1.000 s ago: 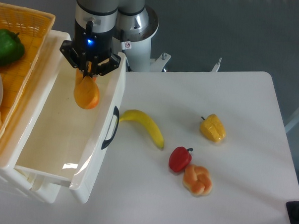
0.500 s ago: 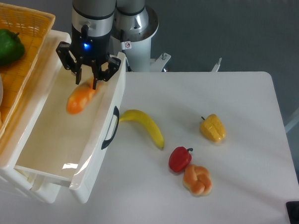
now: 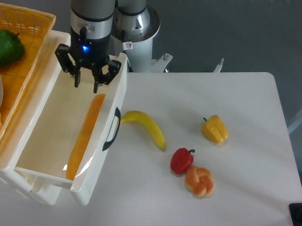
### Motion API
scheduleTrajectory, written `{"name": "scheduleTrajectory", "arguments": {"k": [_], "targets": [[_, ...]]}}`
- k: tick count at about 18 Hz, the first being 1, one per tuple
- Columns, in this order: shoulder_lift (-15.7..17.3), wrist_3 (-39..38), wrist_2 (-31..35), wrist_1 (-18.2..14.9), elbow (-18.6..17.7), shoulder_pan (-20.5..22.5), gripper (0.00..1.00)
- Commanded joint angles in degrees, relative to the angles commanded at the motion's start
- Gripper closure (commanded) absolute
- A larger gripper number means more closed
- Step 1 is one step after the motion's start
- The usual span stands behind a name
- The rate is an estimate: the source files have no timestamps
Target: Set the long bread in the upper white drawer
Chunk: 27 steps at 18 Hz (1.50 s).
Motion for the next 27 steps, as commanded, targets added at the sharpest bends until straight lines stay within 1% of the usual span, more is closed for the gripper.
{"name": "scheduleTrajectory", "arguments": {"k": [3, 4, 5, 6, 9, 10, 11, 15, 17, 21, 22, 25, 27], "targets": [[-0.35, 3.25, 0.88, -0.09, -0.35, 2.99, 0.41], [-0.61, 3.35, 1.58, -0.09, -0.7, 3.69, 0.34], [-0.61, 3.44, 2.63, 0.0, -0.96, 4.31, 0.2], [-0.96, 3.26, 3.77, -0.09, -0.97, 4.66, 0.18], [-2.37, 3.35, 7.02, 0.0, -0.97, 5.81, 0.17], [-2.89, 3.35, 7.82, 0.52, -0.97, 6.33, 0.12], [-3.6, 3.35, 8.52, 1.49, -0.97, 6.51, 0.0], [-5.8, 3.7, 11.06, 5.7, -0.97, 6.6, 0.0], [-5.89, 5.8, 11.43, 7.55, -0.97, 6.95, 0.0], [-6.68, 7.56, 11.77, 11.51, -0.97, 9.76, 0.0], [-6.85, 8.87, 12.39, 11.69, -0.97, 10.2, 0.0], [-7.03, 18.52, 17.65, 11.43, -1.49, 10.9, 0.0], [-7.29, 22.67, 18.46, 11.43, -2.02, 11.52, 0.0]]}}
